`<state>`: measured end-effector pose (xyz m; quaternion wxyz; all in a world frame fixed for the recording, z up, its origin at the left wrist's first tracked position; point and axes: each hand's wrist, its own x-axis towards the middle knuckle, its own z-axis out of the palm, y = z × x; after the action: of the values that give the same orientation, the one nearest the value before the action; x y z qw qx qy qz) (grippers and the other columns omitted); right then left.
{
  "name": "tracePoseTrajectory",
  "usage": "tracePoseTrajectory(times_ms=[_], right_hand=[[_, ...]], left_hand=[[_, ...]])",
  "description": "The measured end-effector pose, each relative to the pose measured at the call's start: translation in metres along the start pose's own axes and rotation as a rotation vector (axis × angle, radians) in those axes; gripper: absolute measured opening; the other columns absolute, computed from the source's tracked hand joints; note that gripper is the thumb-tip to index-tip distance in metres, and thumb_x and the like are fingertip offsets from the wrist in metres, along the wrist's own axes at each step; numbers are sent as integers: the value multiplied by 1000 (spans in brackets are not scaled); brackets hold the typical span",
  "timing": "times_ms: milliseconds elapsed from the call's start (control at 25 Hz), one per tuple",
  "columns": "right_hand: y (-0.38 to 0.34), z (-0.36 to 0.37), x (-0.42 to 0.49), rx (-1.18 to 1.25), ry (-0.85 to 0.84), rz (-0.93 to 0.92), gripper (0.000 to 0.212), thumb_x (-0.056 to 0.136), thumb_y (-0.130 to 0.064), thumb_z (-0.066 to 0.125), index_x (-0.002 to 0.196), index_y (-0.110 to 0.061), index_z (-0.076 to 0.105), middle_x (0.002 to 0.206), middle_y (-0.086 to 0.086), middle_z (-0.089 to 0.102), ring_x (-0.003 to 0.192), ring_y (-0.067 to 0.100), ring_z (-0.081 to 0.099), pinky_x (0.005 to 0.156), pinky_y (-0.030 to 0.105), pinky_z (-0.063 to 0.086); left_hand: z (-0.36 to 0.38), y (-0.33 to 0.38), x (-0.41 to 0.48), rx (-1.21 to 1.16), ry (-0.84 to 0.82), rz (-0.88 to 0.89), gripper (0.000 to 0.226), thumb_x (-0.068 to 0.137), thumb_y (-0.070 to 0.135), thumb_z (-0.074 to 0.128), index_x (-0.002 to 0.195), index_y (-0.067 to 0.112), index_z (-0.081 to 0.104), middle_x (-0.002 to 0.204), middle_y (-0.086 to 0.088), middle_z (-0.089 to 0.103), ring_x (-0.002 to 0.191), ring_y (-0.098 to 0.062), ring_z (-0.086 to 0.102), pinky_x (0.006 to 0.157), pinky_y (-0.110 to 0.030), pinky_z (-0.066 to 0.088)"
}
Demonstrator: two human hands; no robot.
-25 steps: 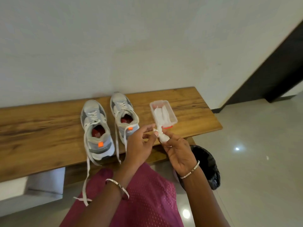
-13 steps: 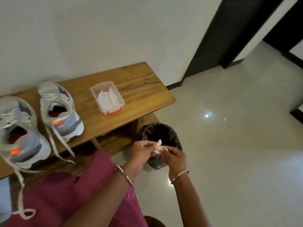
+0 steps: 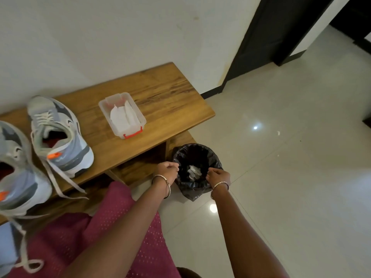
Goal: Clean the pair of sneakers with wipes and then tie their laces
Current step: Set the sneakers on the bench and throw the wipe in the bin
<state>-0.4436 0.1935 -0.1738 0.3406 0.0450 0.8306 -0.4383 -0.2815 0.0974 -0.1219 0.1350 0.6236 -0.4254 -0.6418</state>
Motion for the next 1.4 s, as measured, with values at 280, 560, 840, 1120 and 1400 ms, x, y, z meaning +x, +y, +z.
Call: tracePoseTrajectory(times_ms=[280, 560, 840, 1120, 1400], right_hand=[[-43, 25, -123, 3, -41, -311, 17, 89, -10, 66, 87, -24, 77, 74, -7, 74, 70, 8, 71, 76, 27, 59], [-61, 78, -223, -13, -250, -569, 16, 88, -15, 67, 87, -29, 76, 77, -8, 74, 72, 13, 71, 74, 39, 61], [-79, 141, -292, -73, -411, -734, 19, 85, -14, 67, 99, -26, 73, 77, -6, 72, 75, 9, 68, 77, 38, 59], [-119, 195, -311, -560, -623, -1072, 59, 88, 0, 58, 141, -23, 46, 124, 3, 64, 110, 22, 61, 84, 27, 48], [-126, 220, -299, -711, -592, -1117, 29, 88, -12, 70, 114, -23, 64, 105, -2, 70, 84, 9, 58, 60, 10, 35]], left_hand=[[-46, 23, -57, -93, 19, 217, 20, 97, 5, 57, 89, 17, 71, 92, -6, 74, 89, -18, 71, 81, -28, 59], [-149, 32, -117, -211, 199, 440, 17, 97, 7, 59, 93, 16, 72, 91, -4, 76, 88, -12, 73, 75, -24, 59], [-255, 31, -127, -106, 494, 549, 17, 95, 8, 60, 94, 19, 72, 92, -2, 75, 88, -17, 71, 78, -33, 56], [-295, 39, -97, 152, 586, 509, 37, 95, 7, 53, 132, 12, 59, 128, -11, 64, 121, -27, 60, 101, -45, 50], [-300, 62, -76, 141, 428, 384, 51, 101, 19, 50, 150, 15, 39, 140, -8, 56, 121, -26, 57, 96, -33, 46]])
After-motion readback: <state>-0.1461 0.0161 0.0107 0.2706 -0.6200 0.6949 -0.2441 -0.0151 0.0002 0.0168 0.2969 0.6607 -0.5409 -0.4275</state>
